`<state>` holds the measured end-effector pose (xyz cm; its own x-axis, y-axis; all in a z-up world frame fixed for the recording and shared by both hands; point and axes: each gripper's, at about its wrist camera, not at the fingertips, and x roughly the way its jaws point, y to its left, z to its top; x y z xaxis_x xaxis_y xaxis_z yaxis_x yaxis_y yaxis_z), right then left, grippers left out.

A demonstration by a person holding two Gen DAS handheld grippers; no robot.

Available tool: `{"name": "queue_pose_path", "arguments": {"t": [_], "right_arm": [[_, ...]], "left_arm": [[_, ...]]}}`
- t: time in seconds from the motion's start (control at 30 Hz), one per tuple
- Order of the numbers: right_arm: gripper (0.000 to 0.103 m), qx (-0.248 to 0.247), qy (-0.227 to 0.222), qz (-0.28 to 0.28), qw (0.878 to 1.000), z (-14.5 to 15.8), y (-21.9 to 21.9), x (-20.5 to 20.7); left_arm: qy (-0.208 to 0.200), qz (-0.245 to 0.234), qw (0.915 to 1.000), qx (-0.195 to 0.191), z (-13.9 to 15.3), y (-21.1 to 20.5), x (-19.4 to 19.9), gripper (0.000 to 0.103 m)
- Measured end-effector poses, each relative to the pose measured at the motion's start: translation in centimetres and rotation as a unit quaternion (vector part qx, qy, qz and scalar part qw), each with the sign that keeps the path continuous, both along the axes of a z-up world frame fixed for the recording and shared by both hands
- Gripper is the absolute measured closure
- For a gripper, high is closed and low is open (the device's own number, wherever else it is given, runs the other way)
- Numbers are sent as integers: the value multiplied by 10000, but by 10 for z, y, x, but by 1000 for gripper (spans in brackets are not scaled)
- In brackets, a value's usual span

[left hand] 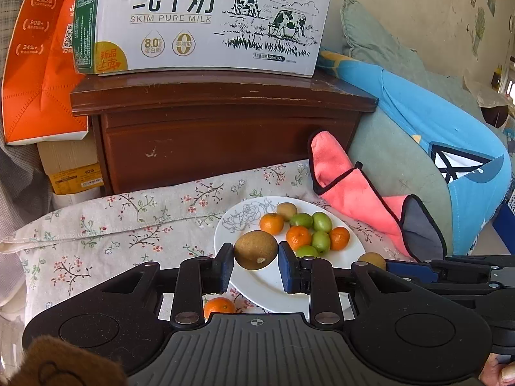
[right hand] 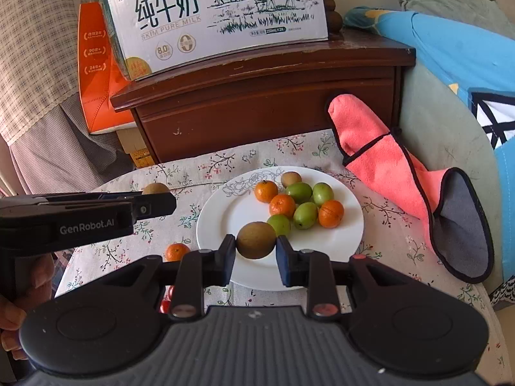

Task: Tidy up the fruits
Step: 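Lower both tan fruits onto the plate and open both grippers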

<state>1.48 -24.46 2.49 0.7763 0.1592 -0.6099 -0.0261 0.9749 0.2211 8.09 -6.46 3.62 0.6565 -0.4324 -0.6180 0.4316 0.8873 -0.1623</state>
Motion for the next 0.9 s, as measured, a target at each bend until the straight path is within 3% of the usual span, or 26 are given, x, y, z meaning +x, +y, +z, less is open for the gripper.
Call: {"name": "queue_pose_path", "arguments": {"t": [0.63,0.9], "right_arm": [[76,423,553,-280,9972,-33,-15,29],[73,712,586,-465,9947,-36,-21,32]], "left_arm": [[465,-193,9987,81,-35,-29,30,76],[387,-156,9991,73,-33,-31,26,72]]}}
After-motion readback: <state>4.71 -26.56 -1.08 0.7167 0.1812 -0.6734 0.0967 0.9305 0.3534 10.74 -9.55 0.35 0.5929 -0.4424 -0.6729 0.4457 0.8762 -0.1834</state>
